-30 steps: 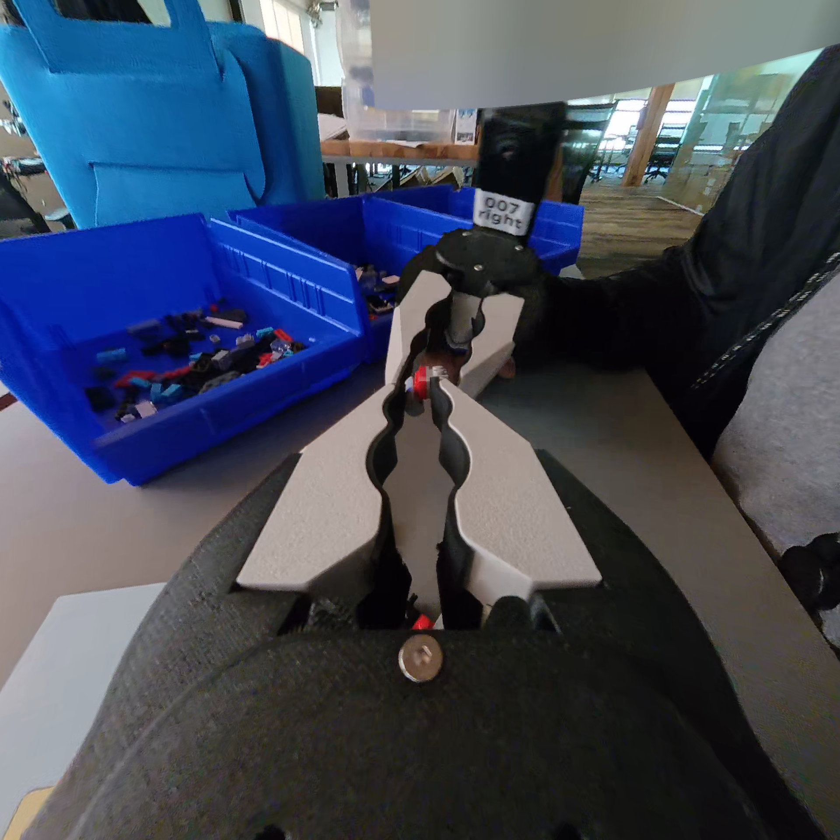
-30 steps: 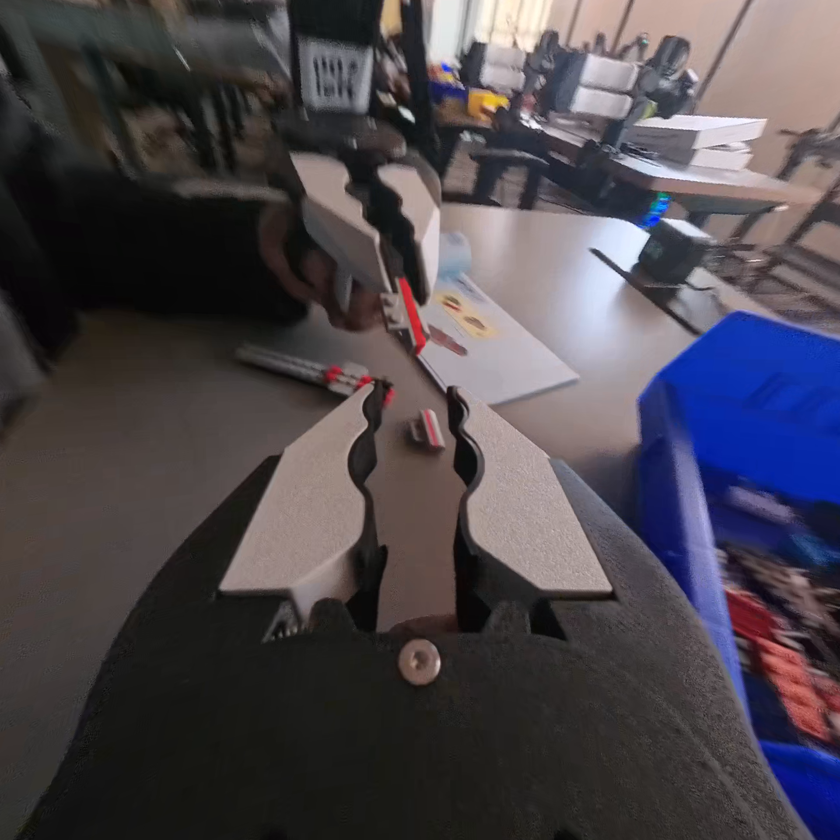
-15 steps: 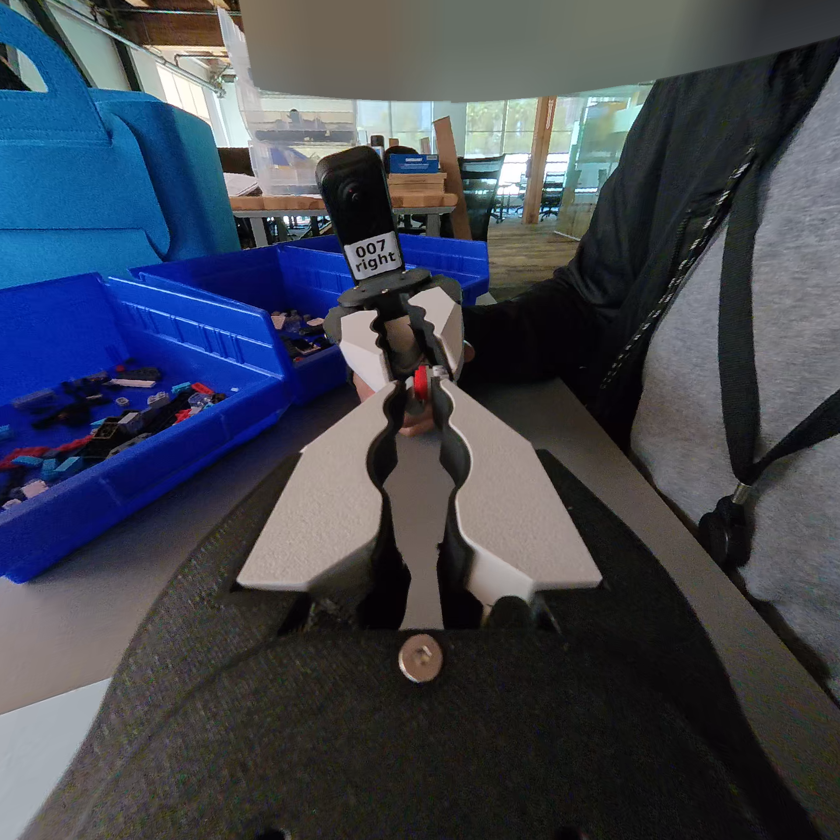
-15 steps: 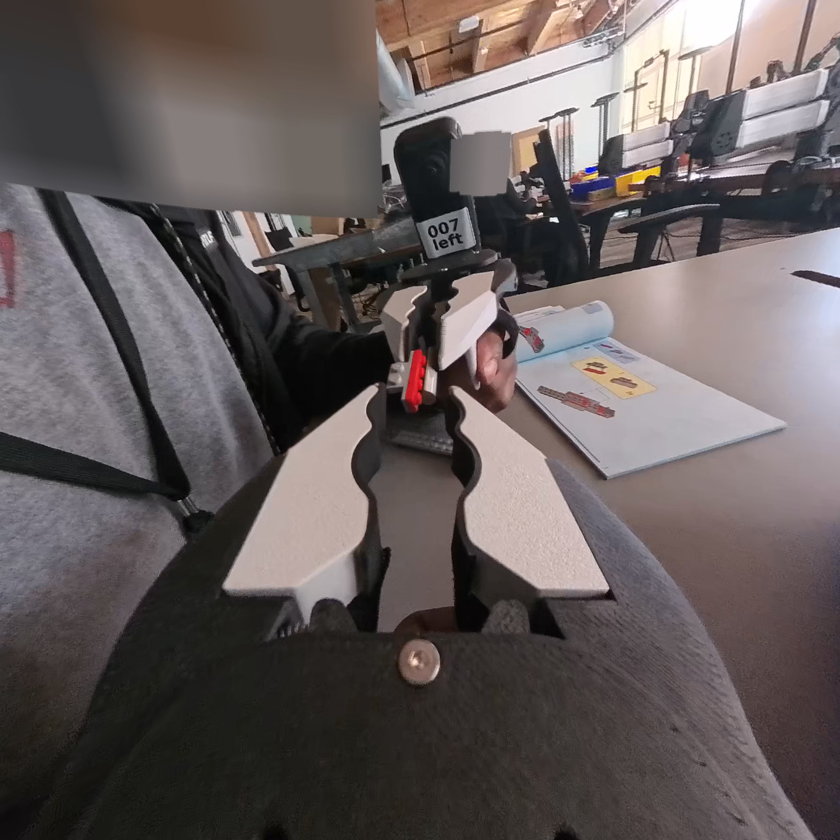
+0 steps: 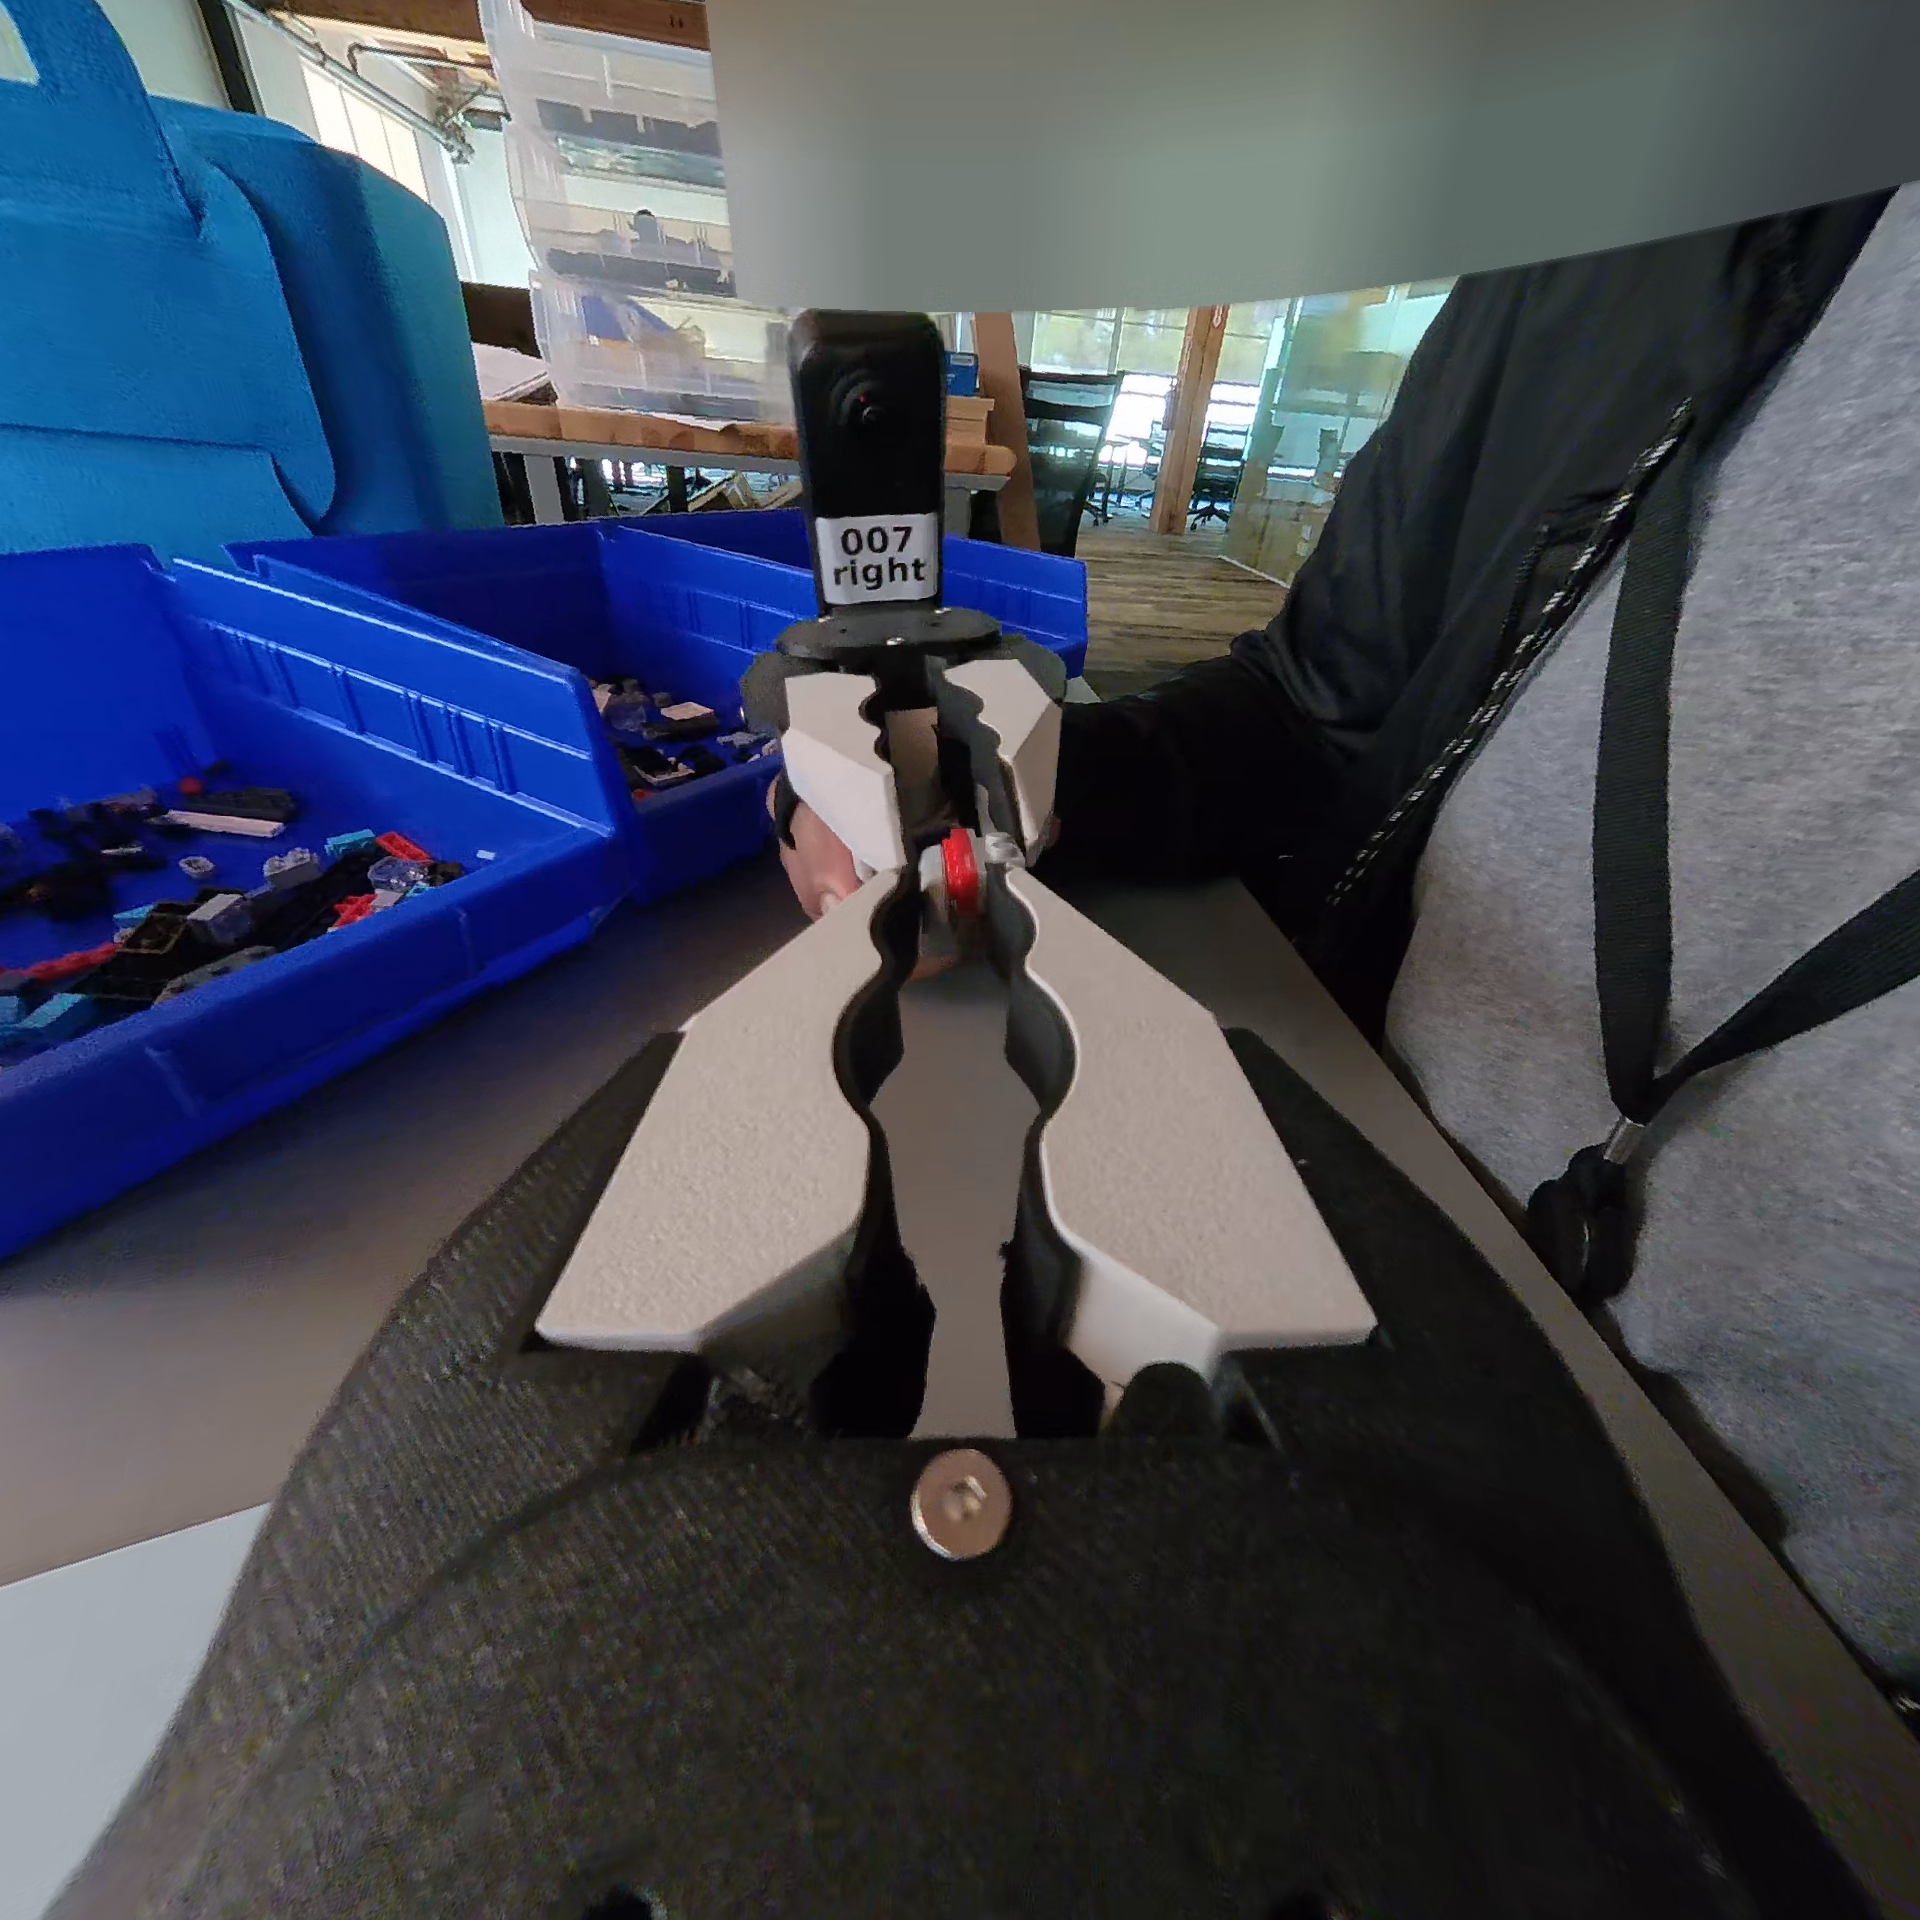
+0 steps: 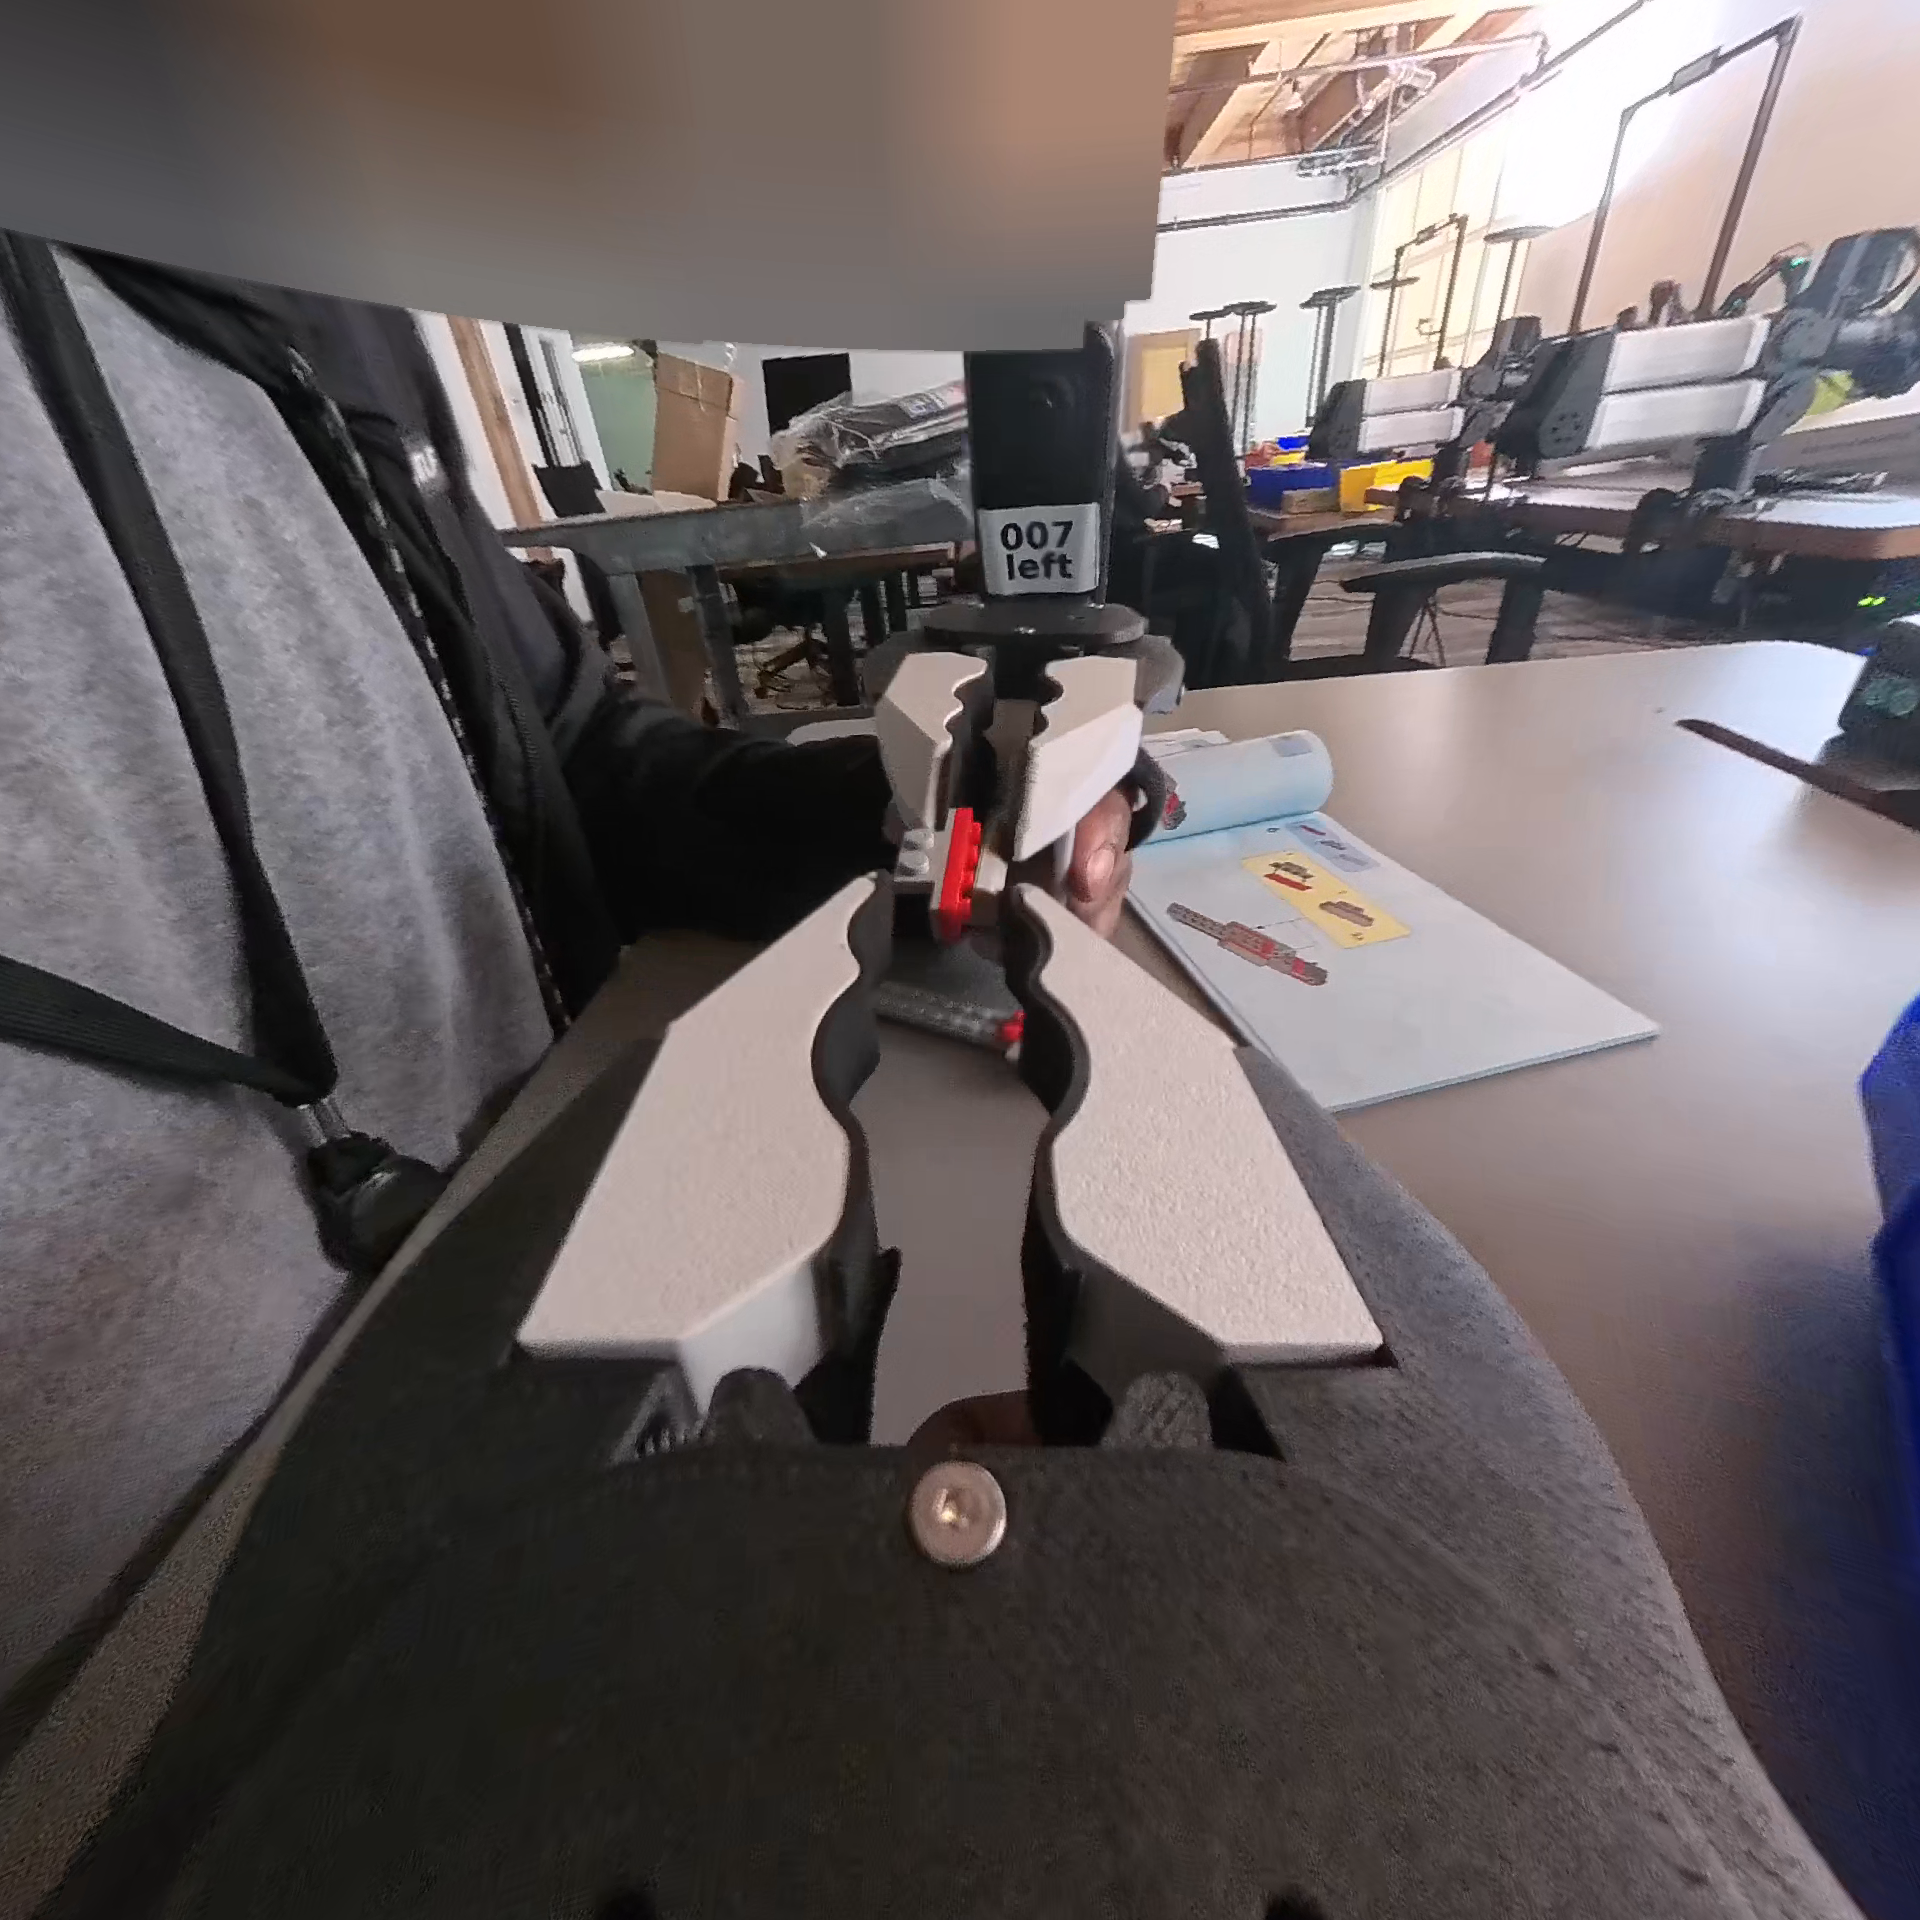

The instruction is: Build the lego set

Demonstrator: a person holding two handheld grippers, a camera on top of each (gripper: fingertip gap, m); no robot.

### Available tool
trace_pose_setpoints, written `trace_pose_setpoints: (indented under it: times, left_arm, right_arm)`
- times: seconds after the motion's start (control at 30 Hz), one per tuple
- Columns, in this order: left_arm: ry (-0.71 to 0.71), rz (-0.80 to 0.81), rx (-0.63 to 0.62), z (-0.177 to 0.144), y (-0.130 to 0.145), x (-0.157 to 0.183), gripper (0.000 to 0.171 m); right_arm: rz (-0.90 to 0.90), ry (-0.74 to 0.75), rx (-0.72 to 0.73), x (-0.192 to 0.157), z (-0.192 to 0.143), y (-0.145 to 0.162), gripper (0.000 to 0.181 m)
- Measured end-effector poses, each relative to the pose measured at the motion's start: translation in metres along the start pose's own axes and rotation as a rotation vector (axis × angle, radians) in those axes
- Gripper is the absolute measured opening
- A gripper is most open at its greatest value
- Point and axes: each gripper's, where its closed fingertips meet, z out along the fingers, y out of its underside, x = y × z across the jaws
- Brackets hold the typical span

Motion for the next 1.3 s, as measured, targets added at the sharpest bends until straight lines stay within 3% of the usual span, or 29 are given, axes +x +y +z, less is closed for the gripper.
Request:
trace_pose_setpoints:
  times: [0.53, 0.8, 1.07, 1.3]
  left_arm:
    - [0.019, -0.187, -0.025, 0.0, 0.01, -0.01, 0.023]
    - [0.134, -0.476, 0.0, 0.0, 0.009, -0.007, 0.033]
    - [0.127, -0.654, -0.06, 0.002, 0.022, -0.013, 0.029]
    - [0.156, -0.794, -0.025, 0.0, 0.023, -0.017, 0.015]
  right_arm:
    - [-0.111, 0.091, 0.004, 0.008, -0.001, -0.002, 0.023]
    - [-0.233, 0.155, -0.064, 0.013, -0.002, 0.004, 0.023]
    - [-0.349, 0.181, -0.138, 0.013, 0.001, 0.014, 0.023]
    - [-0.424, 0.198, -0.176, 0.013, 0.004, 0.02, 0.023]
